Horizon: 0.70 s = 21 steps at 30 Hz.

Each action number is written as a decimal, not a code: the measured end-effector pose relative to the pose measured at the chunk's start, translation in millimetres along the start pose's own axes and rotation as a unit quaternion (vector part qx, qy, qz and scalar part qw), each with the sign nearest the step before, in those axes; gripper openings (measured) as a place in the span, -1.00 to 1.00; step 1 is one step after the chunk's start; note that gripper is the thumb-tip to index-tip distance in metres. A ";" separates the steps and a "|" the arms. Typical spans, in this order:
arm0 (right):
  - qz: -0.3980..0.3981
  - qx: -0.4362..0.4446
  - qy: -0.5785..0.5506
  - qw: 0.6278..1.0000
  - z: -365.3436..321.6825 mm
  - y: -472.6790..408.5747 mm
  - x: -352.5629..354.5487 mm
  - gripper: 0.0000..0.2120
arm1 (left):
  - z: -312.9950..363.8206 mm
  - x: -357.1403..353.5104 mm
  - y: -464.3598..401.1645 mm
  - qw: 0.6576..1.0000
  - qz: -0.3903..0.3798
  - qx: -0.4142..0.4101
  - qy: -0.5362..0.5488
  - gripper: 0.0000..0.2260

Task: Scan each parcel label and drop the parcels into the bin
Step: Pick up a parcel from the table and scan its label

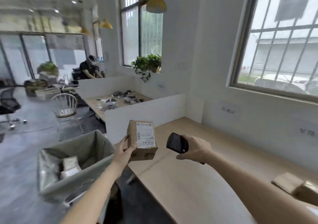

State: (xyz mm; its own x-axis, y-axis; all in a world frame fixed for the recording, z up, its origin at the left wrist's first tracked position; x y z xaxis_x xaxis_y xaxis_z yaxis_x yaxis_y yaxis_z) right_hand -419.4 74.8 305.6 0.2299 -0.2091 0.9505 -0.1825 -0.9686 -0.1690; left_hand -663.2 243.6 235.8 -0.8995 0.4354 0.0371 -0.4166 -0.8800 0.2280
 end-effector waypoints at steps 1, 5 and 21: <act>-0.001 0.017 -0.002 1.000 -17.9 -20.0 -9.4 -0.30 | 0.7 24.9 -2.9 1.000 0.017 0.009 0.005 -0.32; 0.002 0.070 -0.013 0.997 -69.6 -79.9 -36.1 -0.32 | 7.9 91.8 -6.9 0.998 0.067 0.013 0.011 -0.52; -0.065 0.220 -0.041 0.973 -168.8 -344.4 -161.8 -0.39 | -12.3 282.8 -162.8 0.969 0.235 0.072 0.032 -0.42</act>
State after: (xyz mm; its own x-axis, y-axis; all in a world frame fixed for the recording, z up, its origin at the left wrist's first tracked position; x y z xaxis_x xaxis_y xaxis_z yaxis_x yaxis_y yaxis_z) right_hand -555.1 464.9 254.0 0.3016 -0.0735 0.9506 0.2756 -0.9477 -0.1607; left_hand -851.4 507.7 197.2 -0.9936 -0.0227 0.1105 0.0586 -0.9409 0.3336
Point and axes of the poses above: each hand's wrist, its own y-axis away from the middle knuckle, its own x-axis out of the back of the hand, z = x × y, the point moved 2 cm from there along -y, towards the middle knuckle, and after that the axes turned 14 degrees about x, right-handed, at the moved point
